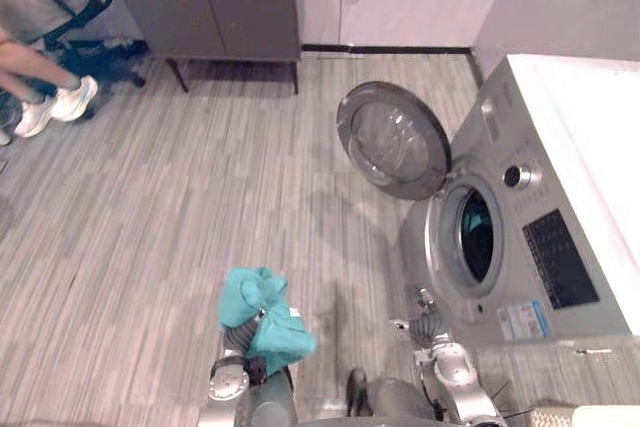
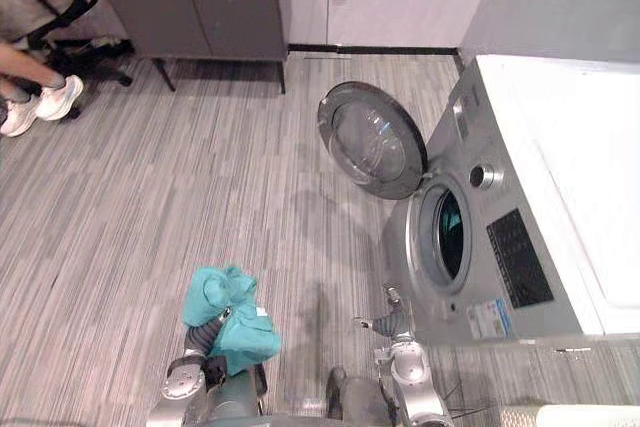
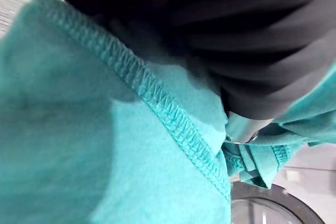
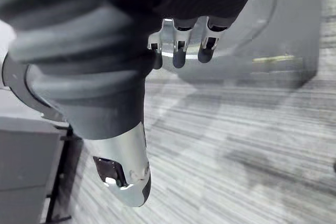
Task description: Pick up the laundry basket with both hands and put the clothes into the washing machine.
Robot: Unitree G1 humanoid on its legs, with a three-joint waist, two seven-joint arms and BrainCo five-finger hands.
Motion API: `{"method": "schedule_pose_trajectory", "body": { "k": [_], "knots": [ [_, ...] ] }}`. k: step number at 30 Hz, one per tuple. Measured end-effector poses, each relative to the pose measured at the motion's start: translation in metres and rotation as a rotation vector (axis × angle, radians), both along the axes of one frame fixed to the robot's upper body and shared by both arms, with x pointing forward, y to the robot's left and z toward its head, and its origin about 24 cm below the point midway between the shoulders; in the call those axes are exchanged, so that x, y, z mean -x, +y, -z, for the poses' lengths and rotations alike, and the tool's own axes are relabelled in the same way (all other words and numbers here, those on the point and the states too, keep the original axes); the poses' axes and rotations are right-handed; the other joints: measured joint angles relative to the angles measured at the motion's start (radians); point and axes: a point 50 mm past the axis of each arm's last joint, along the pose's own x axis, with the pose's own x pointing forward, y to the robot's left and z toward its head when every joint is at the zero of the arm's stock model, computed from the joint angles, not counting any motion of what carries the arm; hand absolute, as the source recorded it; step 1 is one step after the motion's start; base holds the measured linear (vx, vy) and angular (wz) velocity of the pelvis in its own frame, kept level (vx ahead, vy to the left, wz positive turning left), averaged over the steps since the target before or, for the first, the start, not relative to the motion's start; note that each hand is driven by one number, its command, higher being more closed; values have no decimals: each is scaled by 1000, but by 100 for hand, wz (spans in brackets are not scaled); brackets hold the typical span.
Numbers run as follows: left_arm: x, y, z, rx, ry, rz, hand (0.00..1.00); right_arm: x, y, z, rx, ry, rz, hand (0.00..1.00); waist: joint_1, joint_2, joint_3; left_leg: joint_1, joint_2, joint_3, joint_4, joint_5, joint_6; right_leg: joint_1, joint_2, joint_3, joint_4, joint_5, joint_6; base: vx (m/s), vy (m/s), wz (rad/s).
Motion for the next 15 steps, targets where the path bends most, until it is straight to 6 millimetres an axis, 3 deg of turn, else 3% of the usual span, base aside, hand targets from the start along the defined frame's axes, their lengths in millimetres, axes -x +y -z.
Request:
{"method": "schedule_pose_trajectory", "body": {
  "k": [2,3,5,6,7,8,9,10,12,13,15],
  "knots": [
    [0,-1,0,-9,3,10,100,1,-1,1,2,4,7,0,4,-6,3,-20,-45,-46,-272,8,-13,56,-21,42,-29,-17,27,492,159,-69],
    [1,-4,1,-13,8,27,100,4,-3,2,10,13,20,0,12,-1,1,-18,-98,-142,-478,47,-66,81,-35,91,-28,-52,65,443,222,-91],
    [4,-7,4,-7,23,32,100,8,-8,7,18,36,45,0,21,18,-10,4,-109,-228,-624,84,-108,90,-32,146,-23,-84,96,395,318,-114],
    [8,-13,8,6,44,41,100,12,-13,11,35,62,50,0,34,45,-28,9,-94,-277,-631,162,-117,97,-19,211,-4,-135,130,430,417,-169],
    [8,-10,8,-5,49,47,100,14,-7,14,20,76,48,0,49,14,-37,7,-109,-245,-550,157,-82,80,-46,273,41,-171,156,495,488,-161],
    [7,-7,7,-15,49,50,100,16,-2,14,9,80,46,0,43,-10,-51,6,-115,-208,-523,122,-71,68,-70,294,62,-171,157,473,414,-156],
    [5,-4,5,-28,40,54,100,18,4,15,8,82,30,0,44,-40,-70,23,-117,-127,-478,75,-37,27,-106,322,129,-153,186,466,406,-118],
    [4,-3,5,-32,36,57,100,18,5,15,7,84,25,0,43,-46,-74,38,-112,-92,-468,57,-23,8,-117,326,161,-142,207,387,320,-146],
    [4,0,4,-45,33,62,100,10,10,13,9,67,2,0,23,-48,-74,94,-101,-5,-464,23,12,-70,-147,303,291,-90,282,236,225,-134],
    [3,4,3,-59,32,65,100,1,15,12,7,62,-24,0,16,-45,-73,150,-83,85,-498,14,27,-150,-181,235,397,-65,280,216,244,-165],
    [2,12,2,-83,35,65,100,-7,20,11,3,61,-46,0,8,-39,-69,226,-65,169,-552,14,28,-211,-217,49,435,-75,234,178,174,-162]
  ]
}}
